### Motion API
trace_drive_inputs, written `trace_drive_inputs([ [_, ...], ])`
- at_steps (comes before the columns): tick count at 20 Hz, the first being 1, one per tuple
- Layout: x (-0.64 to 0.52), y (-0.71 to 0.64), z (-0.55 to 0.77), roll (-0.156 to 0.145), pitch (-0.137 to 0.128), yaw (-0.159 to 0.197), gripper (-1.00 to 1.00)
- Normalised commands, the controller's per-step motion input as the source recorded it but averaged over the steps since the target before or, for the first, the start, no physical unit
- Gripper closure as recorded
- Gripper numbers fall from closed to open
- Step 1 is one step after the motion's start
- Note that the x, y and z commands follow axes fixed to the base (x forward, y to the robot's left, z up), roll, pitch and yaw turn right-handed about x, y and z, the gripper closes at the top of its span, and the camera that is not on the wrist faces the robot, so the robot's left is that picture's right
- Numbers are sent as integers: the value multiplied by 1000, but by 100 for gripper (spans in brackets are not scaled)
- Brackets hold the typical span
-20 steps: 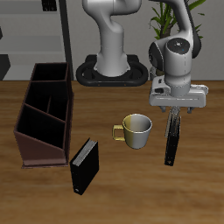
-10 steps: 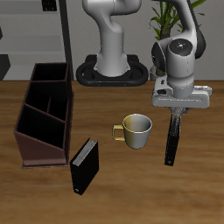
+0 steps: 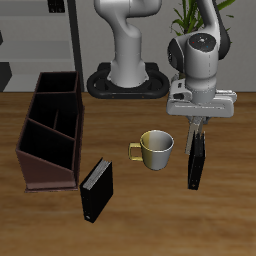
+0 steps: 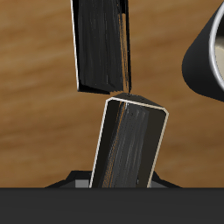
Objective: Place the yellow book into the right desk caddy's right compartment
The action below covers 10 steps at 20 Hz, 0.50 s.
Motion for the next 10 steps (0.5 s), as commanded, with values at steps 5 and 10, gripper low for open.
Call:
trace_drive_inputs([
  [5, -173, -356, 470, -19, -82, 36, 100],
  [10, -176, -320, 317, 4, -46, 22, 100],
])
